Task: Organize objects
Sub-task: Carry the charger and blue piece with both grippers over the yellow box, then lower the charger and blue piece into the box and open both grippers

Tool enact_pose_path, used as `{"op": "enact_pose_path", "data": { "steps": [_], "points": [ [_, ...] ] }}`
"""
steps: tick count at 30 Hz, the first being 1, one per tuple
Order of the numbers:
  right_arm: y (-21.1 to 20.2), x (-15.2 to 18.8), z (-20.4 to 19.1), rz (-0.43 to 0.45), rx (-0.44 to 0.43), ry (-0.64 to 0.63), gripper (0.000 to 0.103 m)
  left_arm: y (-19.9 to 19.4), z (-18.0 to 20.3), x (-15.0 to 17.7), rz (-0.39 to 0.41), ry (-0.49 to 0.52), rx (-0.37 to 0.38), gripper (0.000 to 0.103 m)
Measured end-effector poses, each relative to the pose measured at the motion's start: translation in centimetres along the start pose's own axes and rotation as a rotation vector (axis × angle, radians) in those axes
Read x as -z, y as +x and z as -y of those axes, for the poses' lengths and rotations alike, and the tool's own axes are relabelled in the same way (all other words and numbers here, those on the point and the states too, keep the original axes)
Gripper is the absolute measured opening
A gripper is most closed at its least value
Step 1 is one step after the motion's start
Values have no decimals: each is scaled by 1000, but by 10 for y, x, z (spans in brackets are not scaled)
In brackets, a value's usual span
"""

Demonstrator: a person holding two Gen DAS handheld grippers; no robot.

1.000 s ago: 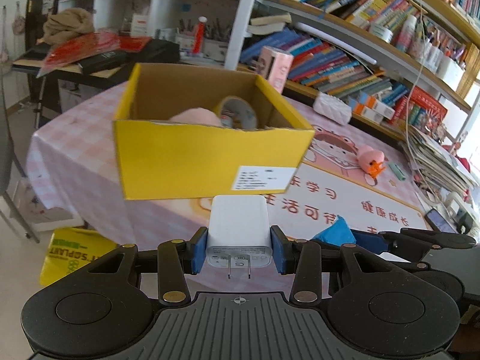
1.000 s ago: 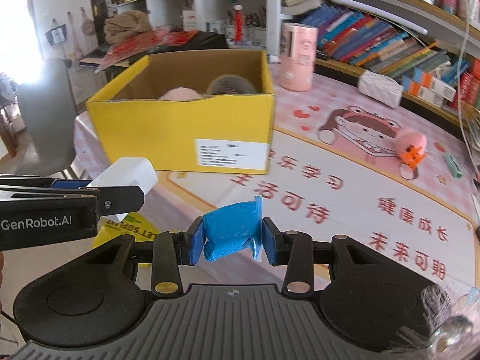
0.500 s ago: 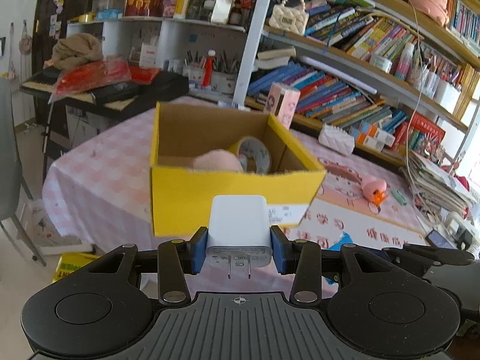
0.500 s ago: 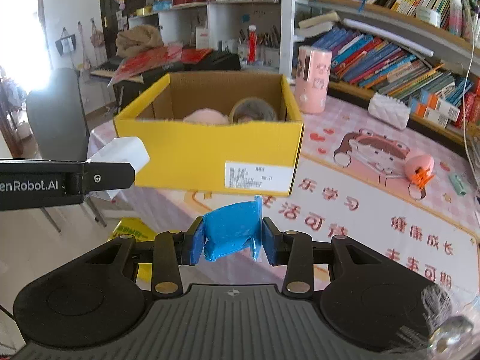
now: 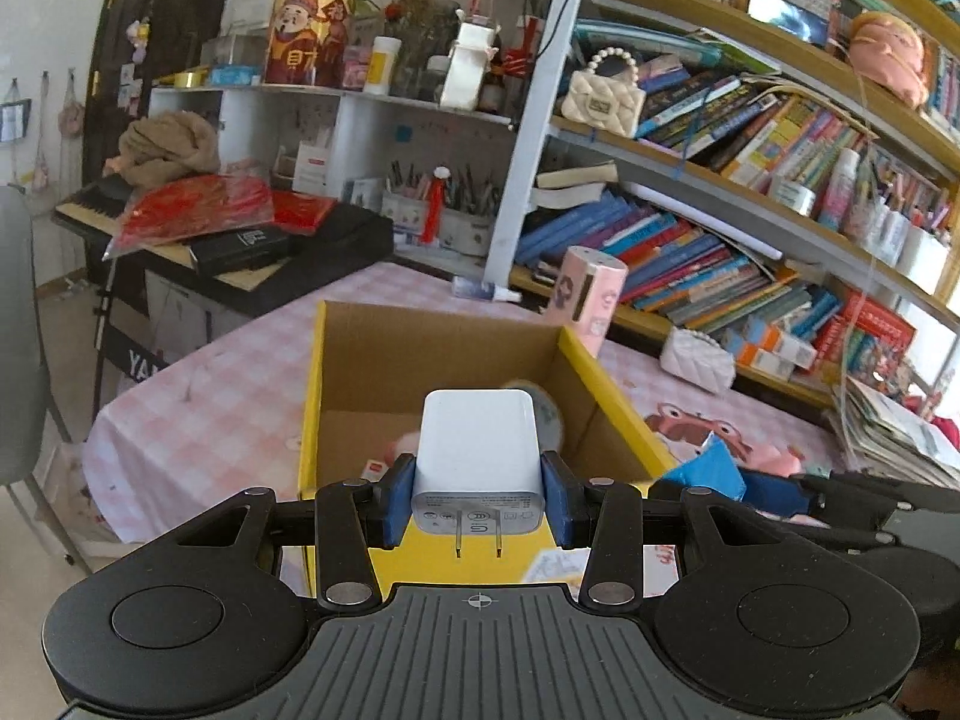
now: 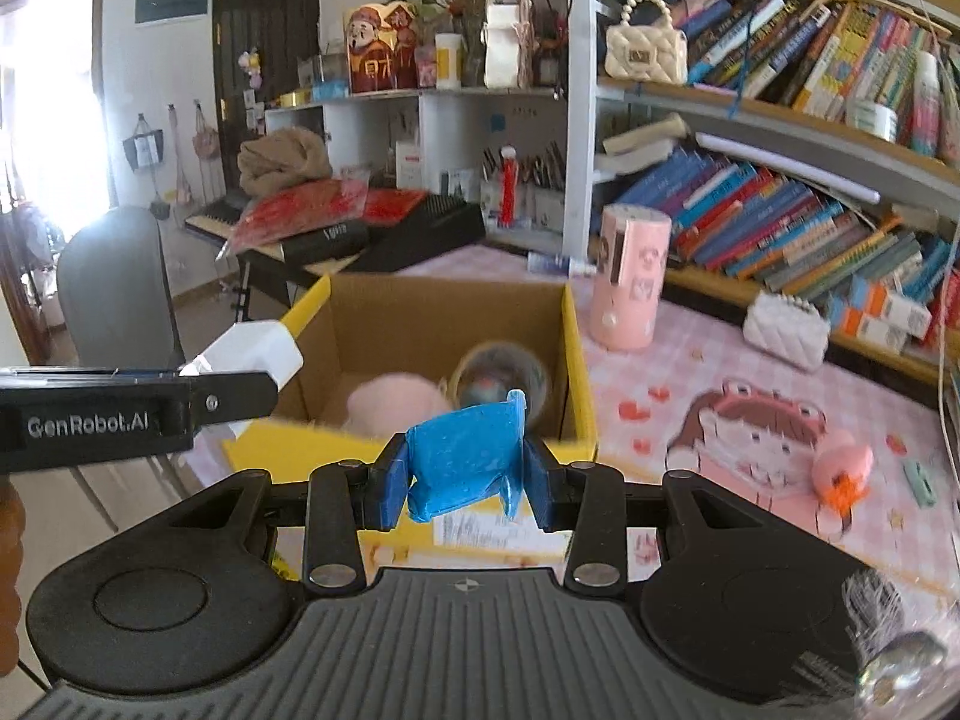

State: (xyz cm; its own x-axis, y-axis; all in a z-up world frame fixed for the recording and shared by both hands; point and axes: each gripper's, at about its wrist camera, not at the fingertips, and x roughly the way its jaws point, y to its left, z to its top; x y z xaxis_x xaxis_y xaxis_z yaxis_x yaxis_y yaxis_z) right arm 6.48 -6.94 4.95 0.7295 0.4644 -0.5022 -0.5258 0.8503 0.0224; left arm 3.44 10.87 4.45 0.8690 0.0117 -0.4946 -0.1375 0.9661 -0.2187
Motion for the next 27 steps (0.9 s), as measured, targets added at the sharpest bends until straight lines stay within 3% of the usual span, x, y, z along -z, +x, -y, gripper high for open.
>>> {"op": "enact_pose_path", "data": {
  "steps": [18, 27],
  "points": [
    [92, -40, 45, -31, -79, -91, 36, 96, 10, -7, -112, 29, -169, 41],
    [124, -43, 45, -61, -150, -209, 36, 123, 20, -4, -156, 122, -245, 41]
  ]
}}
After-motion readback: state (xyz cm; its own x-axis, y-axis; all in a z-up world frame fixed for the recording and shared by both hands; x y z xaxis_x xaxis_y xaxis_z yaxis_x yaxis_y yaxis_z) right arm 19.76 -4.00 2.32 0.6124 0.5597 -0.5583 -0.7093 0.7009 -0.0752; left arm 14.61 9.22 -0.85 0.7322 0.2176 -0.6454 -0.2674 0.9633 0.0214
